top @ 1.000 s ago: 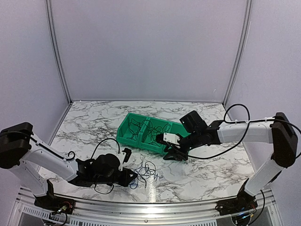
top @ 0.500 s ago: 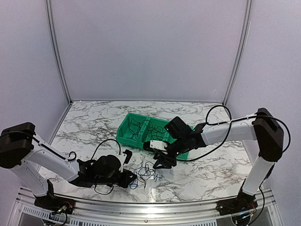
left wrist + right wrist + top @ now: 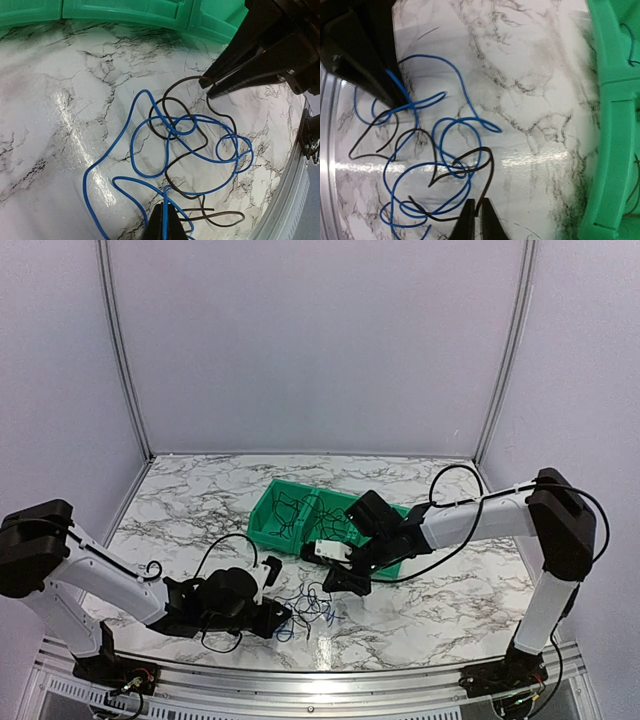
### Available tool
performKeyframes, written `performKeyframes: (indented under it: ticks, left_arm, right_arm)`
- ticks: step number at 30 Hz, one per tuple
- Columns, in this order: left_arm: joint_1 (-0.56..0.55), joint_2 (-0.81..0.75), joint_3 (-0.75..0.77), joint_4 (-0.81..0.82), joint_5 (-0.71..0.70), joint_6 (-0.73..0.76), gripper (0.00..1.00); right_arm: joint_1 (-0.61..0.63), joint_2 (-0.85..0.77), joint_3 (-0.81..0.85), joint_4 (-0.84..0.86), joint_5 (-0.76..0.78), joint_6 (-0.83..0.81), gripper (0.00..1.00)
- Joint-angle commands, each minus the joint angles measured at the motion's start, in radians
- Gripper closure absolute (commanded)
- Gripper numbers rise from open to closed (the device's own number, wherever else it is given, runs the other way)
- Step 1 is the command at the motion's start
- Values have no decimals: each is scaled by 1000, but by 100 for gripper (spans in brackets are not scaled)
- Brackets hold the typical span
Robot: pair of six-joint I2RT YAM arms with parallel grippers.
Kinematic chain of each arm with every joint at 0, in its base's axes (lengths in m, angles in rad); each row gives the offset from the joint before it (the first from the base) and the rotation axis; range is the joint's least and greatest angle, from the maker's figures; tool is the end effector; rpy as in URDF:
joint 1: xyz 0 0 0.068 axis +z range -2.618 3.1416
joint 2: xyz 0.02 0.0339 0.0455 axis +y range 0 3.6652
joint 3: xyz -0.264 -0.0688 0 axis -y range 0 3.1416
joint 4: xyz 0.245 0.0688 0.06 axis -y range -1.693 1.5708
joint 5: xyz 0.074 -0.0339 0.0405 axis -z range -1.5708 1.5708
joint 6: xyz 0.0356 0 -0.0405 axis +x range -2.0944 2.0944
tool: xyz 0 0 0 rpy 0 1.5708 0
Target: Untangle the cables
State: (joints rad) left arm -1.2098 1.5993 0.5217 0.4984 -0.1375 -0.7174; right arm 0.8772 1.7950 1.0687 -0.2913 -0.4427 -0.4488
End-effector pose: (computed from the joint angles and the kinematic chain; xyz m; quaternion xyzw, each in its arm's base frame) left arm 0.1062 -0.2675 0.1302 0.1822 0.8590 -0.3553 0.3204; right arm 0.2168 0.2846 0.1627 -0.6249 0.7028 0.2630 0.2154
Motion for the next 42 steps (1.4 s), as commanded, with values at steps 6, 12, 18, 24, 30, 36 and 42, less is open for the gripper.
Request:
performKeyframes:
  ticks: [6, 12, 18, 24, 30, 36, 42]
  left_arm:
    - [-35, -229, -63, -18, -151, 29, 66]
    - [-37, -240, -28, -16, -277, 64, 59]
    - [-38, -79, 80, 10, -336, 135, 59]
    - [-37, 35, 155, 34, -355, 167, 58]
    - [-32, 131, 211, 42, -386, 158, 58]
    - [-22, 223, 249, 75, -464, 111, 61]
    - [-20, 320, 287, 186, -484, 121, 74]
  right_arm:
    - [9, -66, 4, 49, -4, 12, 100]
    - [9, -67, 11, 39, -20, 18, 100]
    - [9, -73, 18, 28, -52, 27, 100]
    - [9, -84, 16, 28, -65, 30, 100]
    - [9, -95, 13, 26, -84, 33, 100]
    - [9, -112, 11, 13, -135, 32, 100]
    - [8, -175, 26, -60, -307, 7, 100]
